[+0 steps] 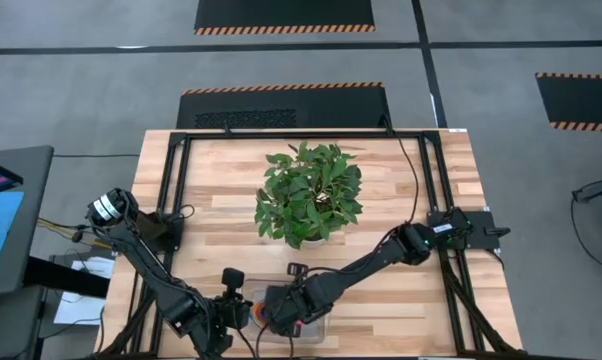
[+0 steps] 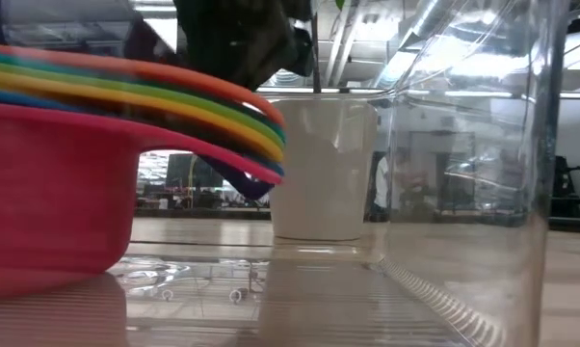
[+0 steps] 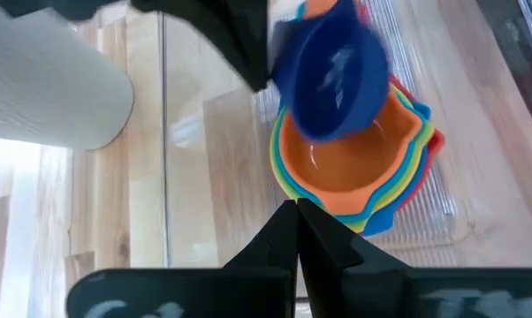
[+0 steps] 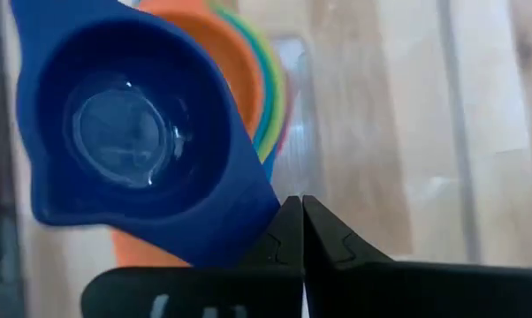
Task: Nest measuring cups in basket
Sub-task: Stack the dark blue measuring cup on the orange measuring cup
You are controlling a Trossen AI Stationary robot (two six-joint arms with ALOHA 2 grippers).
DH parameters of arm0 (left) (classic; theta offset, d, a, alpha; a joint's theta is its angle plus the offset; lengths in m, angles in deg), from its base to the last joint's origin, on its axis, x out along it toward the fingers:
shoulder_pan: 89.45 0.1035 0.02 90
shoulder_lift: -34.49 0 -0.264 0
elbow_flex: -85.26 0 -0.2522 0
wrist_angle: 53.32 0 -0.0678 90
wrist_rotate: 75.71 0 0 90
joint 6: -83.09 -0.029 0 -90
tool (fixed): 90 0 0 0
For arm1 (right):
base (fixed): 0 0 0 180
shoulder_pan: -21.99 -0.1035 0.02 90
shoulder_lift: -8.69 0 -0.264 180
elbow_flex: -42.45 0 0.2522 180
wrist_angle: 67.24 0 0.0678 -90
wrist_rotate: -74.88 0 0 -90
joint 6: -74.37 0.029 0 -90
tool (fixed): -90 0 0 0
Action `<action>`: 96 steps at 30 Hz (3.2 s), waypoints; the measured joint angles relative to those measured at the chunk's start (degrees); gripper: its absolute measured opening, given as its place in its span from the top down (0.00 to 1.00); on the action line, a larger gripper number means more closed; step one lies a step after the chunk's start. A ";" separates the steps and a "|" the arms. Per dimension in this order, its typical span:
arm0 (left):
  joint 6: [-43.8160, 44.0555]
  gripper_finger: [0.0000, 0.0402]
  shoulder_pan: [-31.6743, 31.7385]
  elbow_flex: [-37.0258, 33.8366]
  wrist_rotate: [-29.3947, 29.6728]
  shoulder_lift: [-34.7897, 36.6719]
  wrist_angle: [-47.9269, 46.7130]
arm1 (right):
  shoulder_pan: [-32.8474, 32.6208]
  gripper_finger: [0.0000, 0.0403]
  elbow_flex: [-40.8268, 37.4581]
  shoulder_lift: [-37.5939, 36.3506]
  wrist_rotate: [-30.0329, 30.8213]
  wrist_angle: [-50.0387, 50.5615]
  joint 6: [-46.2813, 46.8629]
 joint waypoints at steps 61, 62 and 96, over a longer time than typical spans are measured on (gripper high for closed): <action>1.56 1.00 -0.11 0.00 1.61 0.00 -4.75 | -1.67 0.45 1.18 -7.56 -9.18 11.72 12.00; 1.59 1.00 -0.11 0.00 1.61 0.00 -5.32 | -1.35 0.44 1.16 -7.50 -8.96 11.70 12.84; 0.57 1.00 0.31 -6.45 4.41 6.19 -7.97 | -1.49 0.47 0.12 -0.75 -16.96 12.42 11.18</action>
